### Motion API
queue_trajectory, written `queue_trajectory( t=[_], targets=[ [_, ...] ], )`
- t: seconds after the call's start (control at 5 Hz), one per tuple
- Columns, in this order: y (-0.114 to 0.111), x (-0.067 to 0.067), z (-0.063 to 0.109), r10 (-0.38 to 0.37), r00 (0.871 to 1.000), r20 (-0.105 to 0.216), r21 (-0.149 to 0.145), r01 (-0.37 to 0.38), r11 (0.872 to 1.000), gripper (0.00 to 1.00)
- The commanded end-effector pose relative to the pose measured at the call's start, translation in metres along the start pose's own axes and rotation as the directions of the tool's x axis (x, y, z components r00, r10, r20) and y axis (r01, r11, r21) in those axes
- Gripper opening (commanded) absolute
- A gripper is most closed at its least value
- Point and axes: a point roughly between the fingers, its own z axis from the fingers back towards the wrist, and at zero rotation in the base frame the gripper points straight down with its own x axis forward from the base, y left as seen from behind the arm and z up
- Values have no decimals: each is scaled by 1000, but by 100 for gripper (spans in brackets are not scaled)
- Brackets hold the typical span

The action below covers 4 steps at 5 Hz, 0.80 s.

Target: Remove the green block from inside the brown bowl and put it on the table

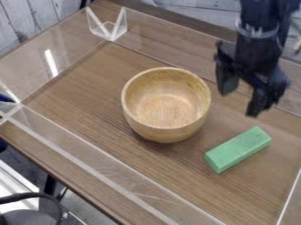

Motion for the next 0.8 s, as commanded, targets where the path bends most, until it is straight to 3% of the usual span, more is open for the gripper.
queue_trajectory(
  t=[0.0, 0.2, 0.6],
  targets=[
    [19, 8, 43, 57, 994, 88, 41, -61, 997, 100],
    [23, 10, 32, 64, 995, 76, 36, -67, 997, 0],
    [11, 24, 12, 26, 998, 58, 17, -27, 999, 0]
  ],
)
